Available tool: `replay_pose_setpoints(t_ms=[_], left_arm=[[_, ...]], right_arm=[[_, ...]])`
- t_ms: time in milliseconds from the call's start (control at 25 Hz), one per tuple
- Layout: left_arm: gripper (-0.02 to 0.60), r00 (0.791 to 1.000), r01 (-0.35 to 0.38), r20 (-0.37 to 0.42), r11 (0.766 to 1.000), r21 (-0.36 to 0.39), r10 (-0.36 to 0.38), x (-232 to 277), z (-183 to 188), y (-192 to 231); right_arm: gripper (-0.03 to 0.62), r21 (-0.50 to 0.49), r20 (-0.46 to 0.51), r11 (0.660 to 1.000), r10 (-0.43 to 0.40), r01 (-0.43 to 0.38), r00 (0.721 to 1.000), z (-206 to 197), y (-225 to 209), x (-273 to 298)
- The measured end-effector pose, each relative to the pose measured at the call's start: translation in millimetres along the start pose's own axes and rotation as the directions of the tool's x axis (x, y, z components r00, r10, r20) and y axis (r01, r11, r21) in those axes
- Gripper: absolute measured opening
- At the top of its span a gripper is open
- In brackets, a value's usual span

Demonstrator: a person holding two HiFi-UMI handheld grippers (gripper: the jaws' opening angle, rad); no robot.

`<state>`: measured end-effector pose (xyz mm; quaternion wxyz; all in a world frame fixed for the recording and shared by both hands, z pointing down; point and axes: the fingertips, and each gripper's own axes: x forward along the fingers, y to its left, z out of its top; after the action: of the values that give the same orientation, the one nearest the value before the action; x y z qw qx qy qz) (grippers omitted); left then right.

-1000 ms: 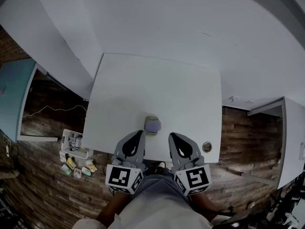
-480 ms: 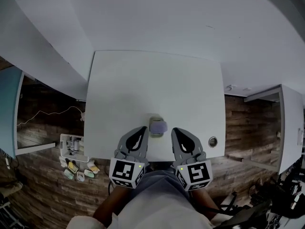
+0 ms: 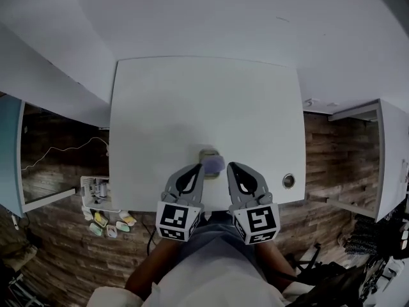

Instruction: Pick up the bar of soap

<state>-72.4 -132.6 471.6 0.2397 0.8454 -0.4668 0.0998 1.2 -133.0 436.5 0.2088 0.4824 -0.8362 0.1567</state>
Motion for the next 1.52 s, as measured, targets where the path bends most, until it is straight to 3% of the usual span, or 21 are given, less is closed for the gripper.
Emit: replay_pose_setpoints(t_ms=[360,720,880,1520], left_arm=[[0.002,0.999,0.004,-0.051,1.000,0.004,-0.003,19.4,-30.7,6.0],[0.002,0.996,0.040,0.074,0.997,0.069,-0.046,10.7,-24.3,-1.0],[0.002,0.994,0.050,0.096,0.993,0.103,-0.060,13.6,-27.3,-2.8],[0.003,0.998,0.055,-0.033,0.997,0.058,-0.053,43.0,-88.0,9.4]], right_arm=[[0.003,0.006,-0.073,1.000,0.024,-0.023,0.997,-33.0,-0.1,20.4],[0.003,-0.031,0.023,0.997,0.070,-0.069,0.997,-29.6,10.2,18.6],[0.006,0.000,0.033,0.996,0.088,-0.088,0.996,-35.1,4.4,19.9],[0.066,0.079,-0.033,0.993,0.094,-0.092,0.995,-79.1,-6.4,34.4]])
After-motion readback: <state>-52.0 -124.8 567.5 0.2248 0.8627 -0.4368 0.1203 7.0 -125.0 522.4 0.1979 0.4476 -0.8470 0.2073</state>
